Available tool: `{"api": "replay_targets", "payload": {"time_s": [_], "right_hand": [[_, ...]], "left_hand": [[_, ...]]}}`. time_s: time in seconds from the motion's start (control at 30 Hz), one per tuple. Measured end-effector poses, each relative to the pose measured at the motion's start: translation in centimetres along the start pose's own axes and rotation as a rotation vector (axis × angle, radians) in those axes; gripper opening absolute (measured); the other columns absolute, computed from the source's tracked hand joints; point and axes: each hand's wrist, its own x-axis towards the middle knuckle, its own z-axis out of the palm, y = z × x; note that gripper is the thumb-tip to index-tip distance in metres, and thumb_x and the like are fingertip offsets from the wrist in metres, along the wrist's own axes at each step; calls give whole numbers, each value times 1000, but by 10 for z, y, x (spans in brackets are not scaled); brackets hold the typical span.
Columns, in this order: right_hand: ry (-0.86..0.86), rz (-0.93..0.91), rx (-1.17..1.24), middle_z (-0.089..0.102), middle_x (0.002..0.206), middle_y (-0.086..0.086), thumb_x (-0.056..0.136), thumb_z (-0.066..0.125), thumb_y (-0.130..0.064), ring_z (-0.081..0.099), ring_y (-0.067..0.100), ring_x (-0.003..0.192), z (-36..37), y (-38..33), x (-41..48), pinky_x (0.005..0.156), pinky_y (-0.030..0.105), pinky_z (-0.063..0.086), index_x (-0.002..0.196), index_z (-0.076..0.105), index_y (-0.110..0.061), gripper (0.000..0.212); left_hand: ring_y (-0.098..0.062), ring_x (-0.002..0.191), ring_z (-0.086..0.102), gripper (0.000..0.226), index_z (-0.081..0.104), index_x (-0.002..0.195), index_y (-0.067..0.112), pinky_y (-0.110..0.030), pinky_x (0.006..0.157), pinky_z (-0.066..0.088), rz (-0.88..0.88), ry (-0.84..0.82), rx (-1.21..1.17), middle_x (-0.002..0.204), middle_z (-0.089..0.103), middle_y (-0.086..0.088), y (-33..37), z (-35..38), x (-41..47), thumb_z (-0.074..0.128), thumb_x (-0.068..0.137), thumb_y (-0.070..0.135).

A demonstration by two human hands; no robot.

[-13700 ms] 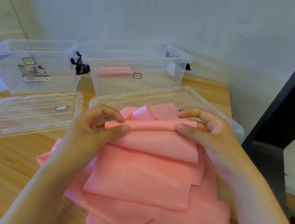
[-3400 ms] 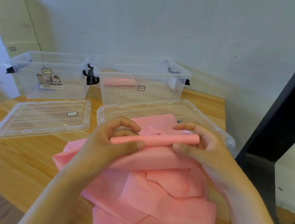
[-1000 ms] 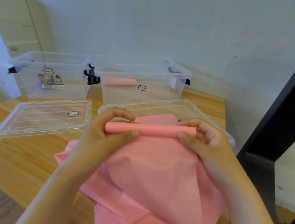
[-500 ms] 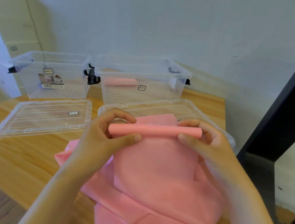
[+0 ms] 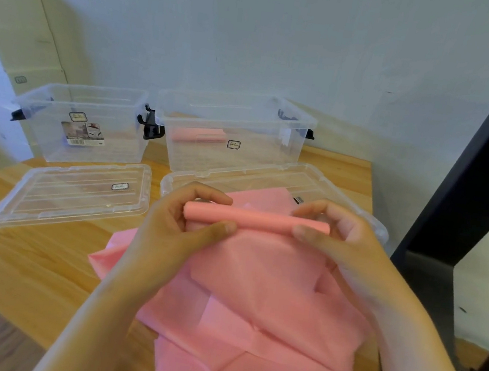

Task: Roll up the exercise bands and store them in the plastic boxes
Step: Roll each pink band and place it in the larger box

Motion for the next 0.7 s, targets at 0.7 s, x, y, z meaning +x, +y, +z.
{"api": "replay_targets", "payload": {"time_s": [0.7], "right_hand": [[48, -65, 32, 69, 86, -3, 67, 71, 0, 63, 5, 80, -1, 1, 1, 69, 14, 50, 82, 65, -8, 18]], "left_hand": [[-14, 74, 56, 29, 68, 92, 35, -37, 72, 41, -120, -78, -16, 82, 62, 6, -6, 2, -3, 72, 68, 50]]}}
